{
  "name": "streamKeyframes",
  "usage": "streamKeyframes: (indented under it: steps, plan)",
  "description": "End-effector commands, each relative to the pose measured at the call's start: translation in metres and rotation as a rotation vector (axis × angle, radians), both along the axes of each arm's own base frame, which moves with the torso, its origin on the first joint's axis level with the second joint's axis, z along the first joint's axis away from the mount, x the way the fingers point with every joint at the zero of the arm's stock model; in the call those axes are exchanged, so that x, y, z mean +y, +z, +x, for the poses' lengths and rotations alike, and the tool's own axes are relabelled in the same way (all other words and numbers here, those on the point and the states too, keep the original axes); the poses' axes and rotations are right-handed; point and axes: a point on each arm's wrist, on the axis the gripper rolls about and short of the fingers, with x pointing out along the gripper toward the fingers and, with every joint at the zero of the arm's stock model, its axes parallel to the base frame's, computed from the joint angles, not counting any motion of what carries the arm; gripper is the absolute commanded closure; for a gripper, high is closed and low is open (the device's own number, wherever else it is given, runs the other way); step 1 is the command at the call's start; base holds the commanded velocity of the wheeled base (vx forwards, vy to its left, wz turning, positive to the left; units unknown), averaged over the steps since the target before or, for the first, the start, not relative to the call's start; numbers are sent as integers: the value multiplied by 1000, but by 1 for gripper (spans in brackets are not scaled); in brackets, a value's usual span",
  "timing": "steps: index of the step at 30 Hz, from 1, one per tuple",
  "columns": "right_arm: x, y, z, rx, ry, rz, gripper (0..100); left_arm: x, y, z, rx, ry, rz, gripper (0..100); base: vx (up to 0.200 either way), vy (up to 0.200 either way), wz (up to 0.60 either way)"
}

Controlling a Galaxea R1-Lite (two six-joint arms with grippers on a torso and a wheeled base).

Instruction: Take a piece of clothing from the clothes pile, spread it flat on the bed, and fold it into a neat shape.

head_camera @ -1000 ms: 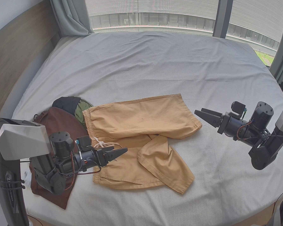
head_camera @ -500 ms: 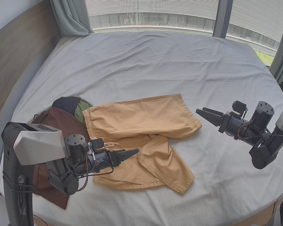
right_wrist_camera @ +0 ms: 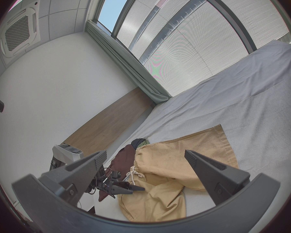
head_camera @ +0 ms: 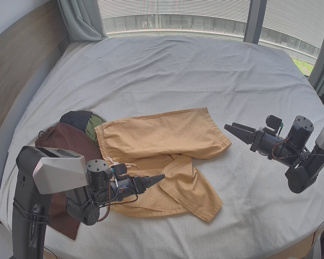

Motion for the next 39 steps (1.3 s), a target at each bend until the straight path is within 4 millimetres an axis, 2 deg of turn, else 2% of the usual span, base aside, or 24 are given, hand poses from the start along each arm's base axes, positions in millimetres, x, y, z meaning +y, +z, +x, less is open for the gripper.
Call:
streamKeyframes:
  steps: [1,13,21,33,34,39]
  plan:
    - [1,-1,1,2,2,0,0,-4,-9,-2,22,-11,9,0,0,0,0]
    - [-2,2,3,-13,-6,3,0,-18,-31,-5,57,-46,25,0,0,0,0]
    - [-2,2,3,-13,-4,2,0,-28,-26,6,26,-40,-9,0,0,0,0]
    - [-1,4,4,-22,-6,4,0,-34,-23,5,31,-41,-25,0,0,0,0]
    - [-1,4,4,-22,-6,4,0,-34,-24,5,33,-39,-24,100,0,0,0]
    - [-2,5,4,-24,-7,6,0,-34,-27,5,37,-38,-22,100,0,0,0]
